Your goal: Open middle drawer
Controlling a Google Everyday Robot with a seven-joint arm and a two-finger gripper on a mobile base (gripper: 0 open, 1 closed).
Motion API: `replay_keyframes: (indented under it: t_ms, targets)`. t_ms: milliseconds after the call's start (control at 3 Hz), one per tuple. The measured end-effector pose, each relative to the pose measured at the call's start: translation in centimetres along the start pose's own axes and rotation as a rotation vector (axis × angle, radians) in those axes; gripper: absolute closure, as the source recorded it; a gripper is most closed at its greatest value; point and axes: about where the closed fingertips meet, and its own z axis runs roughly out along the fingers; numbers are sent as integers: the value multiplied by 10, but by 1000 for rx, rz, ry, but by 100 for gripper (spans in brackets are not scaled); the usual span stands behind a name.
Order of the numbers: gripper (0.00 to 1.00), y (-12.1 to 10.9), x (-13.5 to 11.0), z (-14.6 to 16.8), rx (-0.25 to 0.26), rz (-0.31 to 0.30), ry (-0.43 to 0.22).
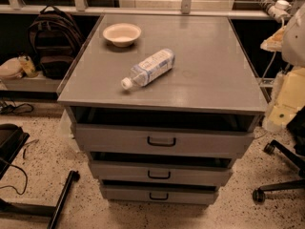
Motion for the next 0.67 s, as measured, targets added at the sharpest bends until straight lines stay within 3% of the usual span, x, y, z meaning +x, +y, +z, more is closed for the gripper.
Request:
replay_keyframes:
  t_ms: [667]
  targets:
    - [0, 13, -1, 13, -9, -15, -16]
